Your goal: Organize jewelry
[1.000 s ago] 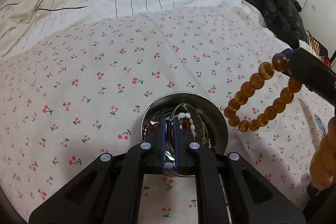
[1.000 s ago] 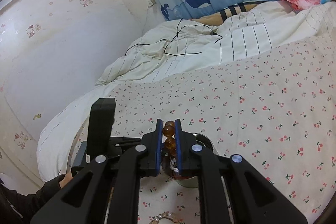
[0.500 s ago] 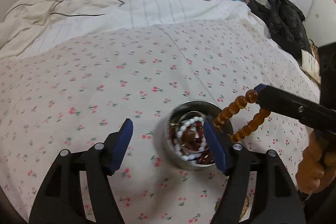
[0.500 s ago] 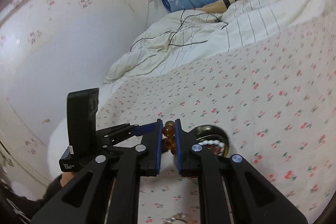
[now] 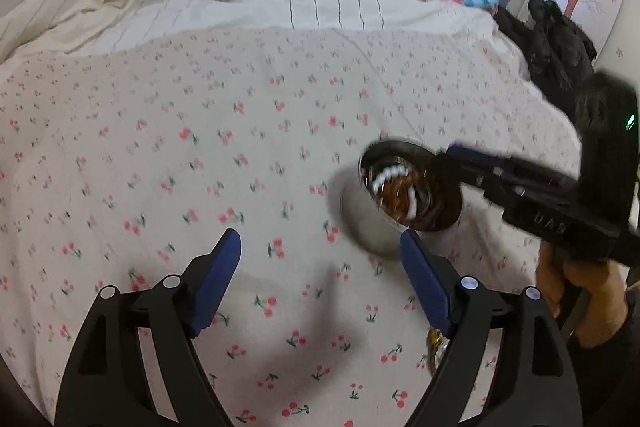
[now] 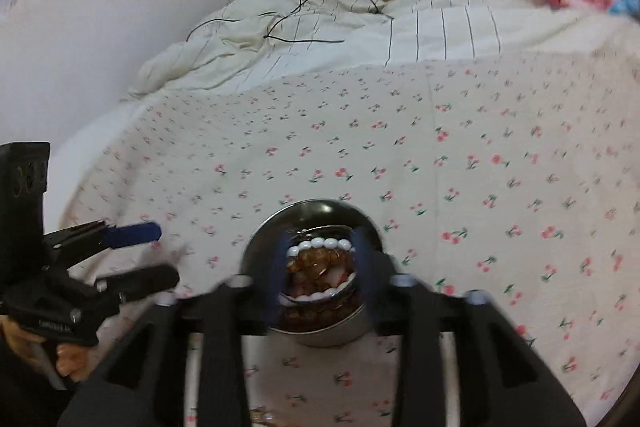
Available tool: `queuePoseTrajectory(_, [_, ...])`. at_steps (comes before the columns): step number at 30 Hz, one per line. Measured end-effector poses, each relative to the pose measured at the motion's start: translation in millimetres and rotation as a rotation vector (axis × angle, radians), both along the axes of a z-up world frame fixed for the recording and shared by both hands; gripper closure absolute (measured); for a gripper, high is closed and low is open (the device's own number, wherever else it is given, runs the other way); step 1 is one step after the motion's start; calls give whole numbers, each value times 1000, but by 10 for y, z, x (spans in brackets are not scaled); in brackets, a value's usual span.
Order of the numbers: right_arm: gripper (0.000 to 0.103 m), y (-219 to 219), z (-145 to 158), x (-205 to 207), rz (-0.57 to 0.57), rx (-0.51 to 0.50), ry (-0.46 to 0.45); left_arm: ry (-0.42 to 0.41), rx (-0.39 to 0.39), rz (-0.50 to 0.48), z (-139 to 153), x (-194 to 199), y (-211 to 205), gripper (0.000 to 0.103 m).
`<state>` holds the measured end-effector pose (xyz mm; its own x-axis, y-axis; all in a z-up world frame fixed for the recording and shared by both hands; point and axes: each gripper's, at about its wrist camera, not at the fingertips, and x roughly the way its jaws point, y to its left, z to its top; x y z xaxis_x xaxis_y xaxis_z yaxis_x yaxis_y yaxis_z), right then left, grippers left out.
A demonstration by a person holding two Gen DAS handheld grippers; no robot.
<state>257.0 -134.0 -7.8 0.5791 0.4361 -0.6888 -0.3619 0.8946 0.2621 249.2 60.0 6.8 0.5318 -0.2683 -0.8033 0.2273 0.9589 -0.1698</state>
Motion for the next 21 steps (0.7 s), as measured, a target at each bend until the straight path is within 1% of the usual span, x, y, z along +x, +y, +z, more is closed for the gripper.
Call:
queuePoseTrajectory(2, [62,-34,20,-17,-9,-6,-17,10,20,-15,-70,-23,-64,25])
queuePoseTrajectory(5, [60,-168,117,-66,-42,1,-33,5,34,-31,-95,-84,-139,25])
queuePoseTrajectory(8, [54,-325,221,-249,-62,-36,-45,-1,64,-64,-134,-203,-232,24])
queuePoseTrajectory(9, [50,-376,239,-336,-66,-53,-44,3,62,-74,-148,-239,-250,24])
queuePoseTrajectory(11, [48,-488,213,-540,-67,-80,-31,14,48,-91,-194,-327,-263,23])
queuePoseTrajectory(13, [48,-566,116,-753,-38,-95,3,18,65,-103,-238,-412,-278,22])
queuePoseTrajectory(15, [48,-576,23,-908,-4,-132,29,16,81,-95,-242,-427,-262,21])
queuePoseTrajectory(16, [48,-551,-27,-988,18,-162,40,18,80,-88,-237,-417,-251,21])
queuePoseTrajectory(19, [48,-403,-89,-1056,78,-219,37,42,24,-76,-233,-409,-205,19])
queuePoseTrajectory(21, [47,-312,-134,-1055,99,-222,28,46,32,-83,-237,-419,-229,19])
